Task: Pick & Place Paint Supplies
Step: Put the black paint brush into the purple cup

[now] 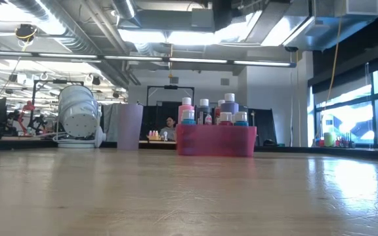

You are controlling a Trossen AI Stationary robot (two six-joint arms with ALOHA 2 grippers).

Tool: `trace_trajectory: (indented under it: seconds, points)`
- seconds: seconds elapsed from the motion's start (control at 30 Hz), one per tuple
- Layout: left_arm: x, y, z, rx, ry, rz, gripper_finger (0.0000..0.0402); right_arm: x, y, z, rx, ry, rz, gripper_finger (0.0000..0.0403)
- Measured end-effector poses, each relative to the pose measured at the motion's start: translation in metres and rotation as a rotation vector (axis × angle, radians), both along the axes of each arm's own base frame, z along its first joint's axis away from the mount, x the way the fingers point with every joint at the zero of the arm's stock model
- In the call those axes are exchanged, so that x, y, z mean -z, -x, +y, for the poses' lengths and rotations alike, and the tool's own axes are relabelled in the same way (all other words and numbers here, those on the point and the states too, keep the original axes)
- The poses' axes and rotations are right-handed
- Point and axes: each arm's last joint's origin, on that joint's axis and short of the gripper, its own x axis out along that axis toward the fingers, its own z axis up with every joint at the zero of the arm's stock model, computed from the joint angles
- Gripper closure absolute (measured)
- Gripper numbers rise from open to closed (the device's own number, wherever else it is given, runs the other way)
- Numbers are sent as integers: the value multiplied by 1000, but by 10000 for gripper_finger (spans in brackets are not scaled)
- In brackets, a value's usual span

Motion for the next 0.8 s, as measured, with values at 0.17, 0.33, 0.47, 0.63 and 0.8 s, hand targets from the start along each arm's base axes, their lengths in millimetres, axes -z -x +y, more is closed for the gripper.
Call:
trace_trajectory:
  seconds: [0.17, 0.33, 0.47, 0.63, 0.8]
  points:
    - [-4, -12, 9, -18, 119, -64, 318, -3, 5, 9, 1, 45, -25, 388]
    - [-3, -30, 5, 142, 157, -101, 318, -6, 6, 12, -2, 64, -42, 388]
    - [0, -38, -4, 209, 96, -128, 320, -6, 7, 15, -3, 64, -43, 388]
    - [-1, -40, -10, 247, 54, -165, 318, -6, 10, 20, -16, 82, -40, 388]
    - [-5, -43, -10, 264, 65, -214, 320, -5, 9, 19, -15, 90, -38, 388]
